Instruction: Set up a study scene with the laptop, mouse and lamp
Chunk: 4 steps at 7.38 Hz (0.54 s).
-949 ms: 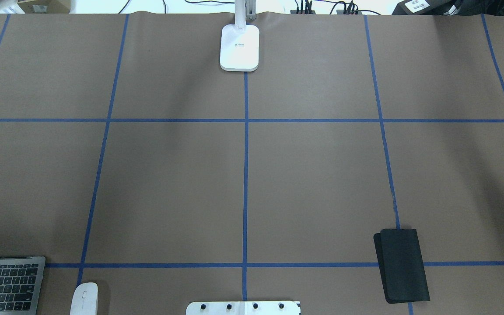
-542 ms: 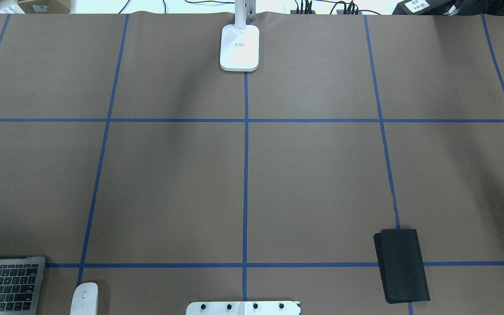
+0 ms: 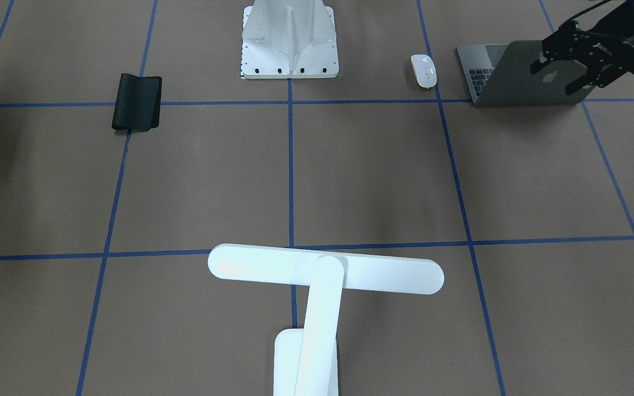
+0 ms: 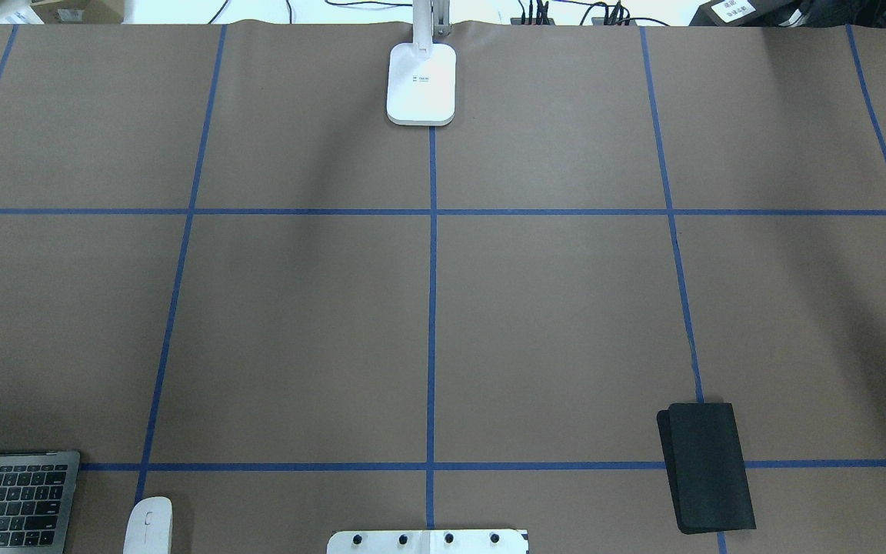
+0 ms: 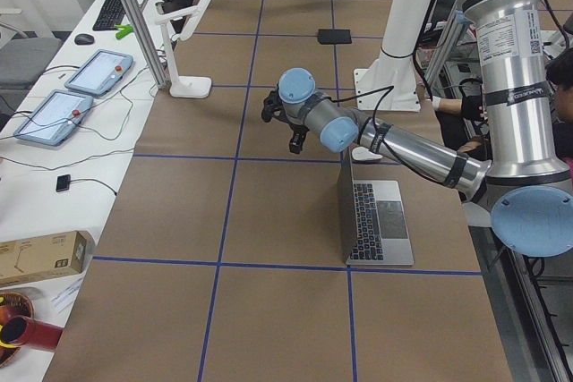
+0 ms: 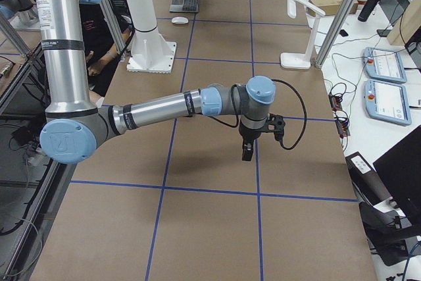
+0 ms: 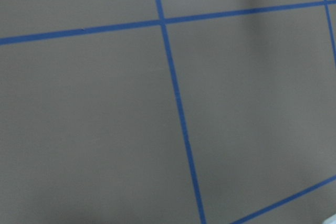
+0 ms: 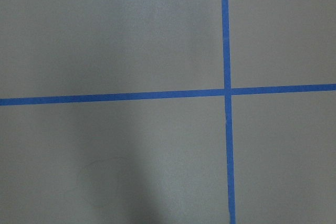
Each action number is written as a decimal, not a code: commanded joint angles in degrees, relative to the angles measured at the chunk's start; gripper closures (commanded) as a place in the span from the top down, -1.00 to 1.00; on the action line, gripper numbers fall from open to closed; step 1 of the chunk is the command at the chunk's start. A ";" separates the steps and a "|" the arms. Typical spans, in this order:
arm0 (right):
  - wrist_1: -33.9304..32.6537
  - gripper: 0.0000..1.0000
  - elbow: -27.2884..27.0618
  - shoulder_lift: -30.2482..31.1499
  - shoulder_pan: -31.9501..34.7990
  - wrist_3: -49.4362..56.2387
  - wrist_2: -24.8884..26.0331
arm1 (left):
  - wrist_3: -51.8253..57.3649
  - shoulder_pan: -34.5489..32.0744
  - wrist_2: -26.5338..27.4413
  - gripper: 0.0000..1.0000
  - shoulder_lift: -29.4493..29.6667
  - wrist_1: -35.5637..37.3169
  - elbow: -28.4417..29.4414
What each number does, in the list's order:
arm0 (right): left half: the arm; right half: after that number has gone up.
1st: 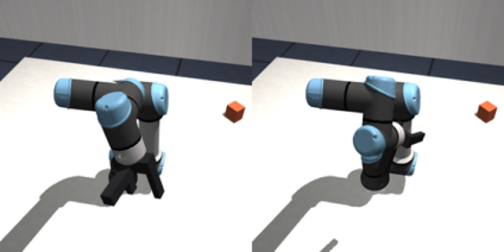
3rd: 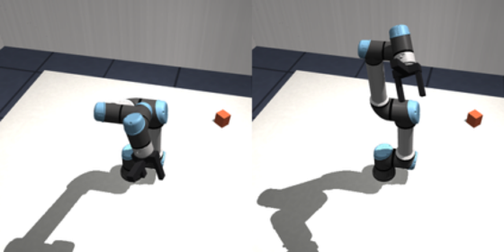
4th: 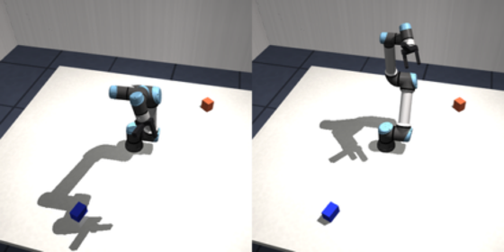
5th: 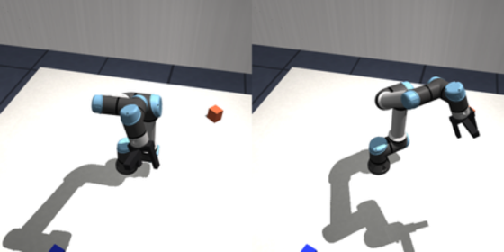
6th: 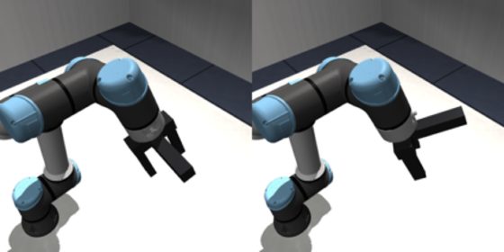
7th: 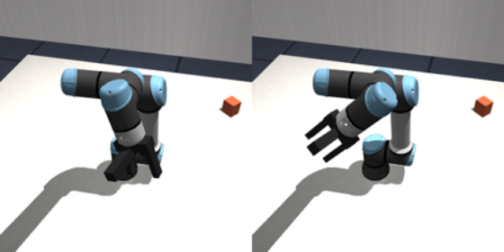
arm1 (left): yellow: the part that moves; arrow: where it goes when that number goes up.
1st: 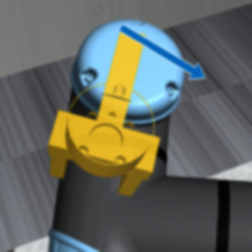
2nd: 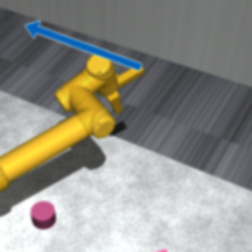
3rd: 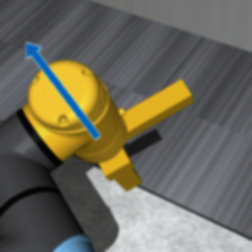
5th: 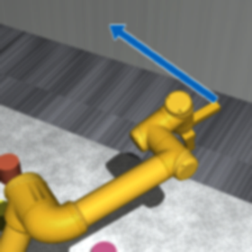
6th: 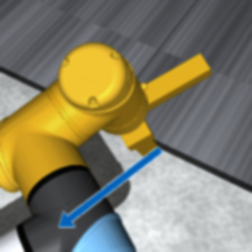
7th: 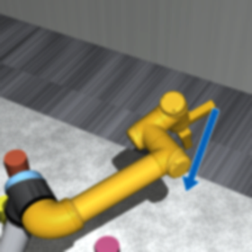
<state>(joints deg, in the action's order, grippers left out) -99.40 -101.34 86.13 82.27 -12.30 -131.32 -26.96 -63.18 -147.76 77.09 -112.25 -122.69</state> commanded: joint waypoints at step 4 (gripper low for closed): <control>0.09 1.00 0.18 -0.26 -0.80 0.00 0.10 | 7.96 10.80 6.00 0.99 -3.85 -9.56 -0.80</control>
<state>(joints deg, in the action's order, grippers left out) -99.32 -101.24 86.04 81.83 -12.28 -131.23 -21.75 -53.27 -141.95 75.43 -121.02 -123.35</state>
